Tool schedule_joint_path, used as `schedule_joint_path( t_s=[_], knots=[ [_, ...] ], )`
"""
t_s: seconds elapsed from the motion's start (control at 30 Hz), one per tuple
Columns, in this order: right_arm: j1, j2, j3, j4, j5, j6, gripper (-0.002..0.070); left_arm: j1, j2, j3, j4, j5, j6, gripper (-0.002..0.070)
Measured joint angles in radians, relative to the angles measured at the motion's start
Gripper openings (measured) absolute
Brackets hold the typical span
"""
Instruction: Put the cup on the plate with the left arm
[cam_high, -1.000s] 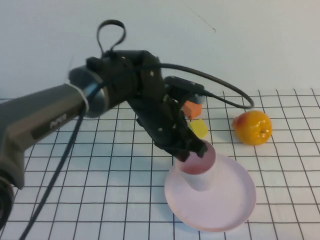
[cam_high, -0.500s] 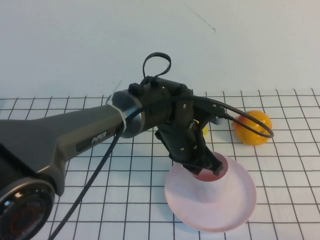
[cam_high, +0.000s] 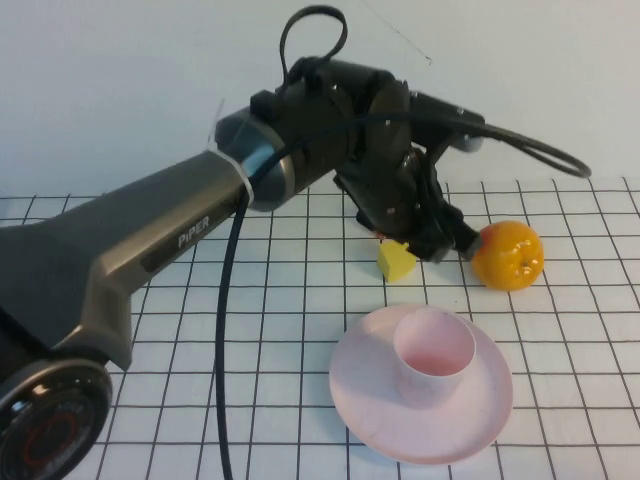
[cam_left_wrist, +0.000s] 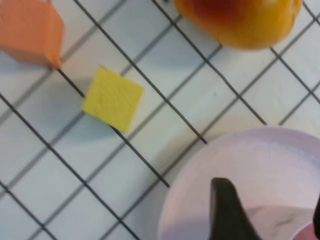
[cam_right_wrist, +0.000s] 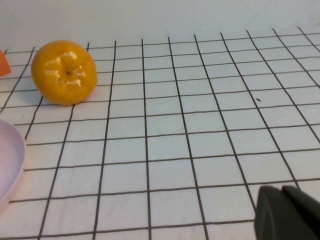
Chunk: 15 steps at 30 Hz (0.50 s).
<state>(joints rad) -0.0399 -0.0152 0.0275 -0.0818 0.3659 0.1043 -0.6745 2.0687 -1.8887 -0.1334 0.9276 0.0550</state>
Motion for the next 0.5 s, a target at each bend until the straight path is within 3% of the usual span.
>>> schedule_joint_path(
  t_s=[0.13,0.2,0.37,0.5],
  knots=[
    [0.000,0.000,0.000,0.000,0.000,0.000,-0.0002,0.000,-0.026,-0.117,0.162,0.033,-0.021,0.0134],
    [0.000,0.000,0.000,0.000,0.000,0.000,-0.0002,0.004,-0.062,-0.158,0.276,0.044,-0.068,0.0057],
    [0.000,0.000,0.000,0.000,0.000,0.000,-0.0002,0.038,-0.215,-0.183,0.522,0.053,-0.255,0.0007],
    [0.000,0.000,0.000,0.000,0.000,0.000,-0.0002,0.068,-0.372,-0.183,0.563,0.038,-0.327,0.0003]
  ],
)
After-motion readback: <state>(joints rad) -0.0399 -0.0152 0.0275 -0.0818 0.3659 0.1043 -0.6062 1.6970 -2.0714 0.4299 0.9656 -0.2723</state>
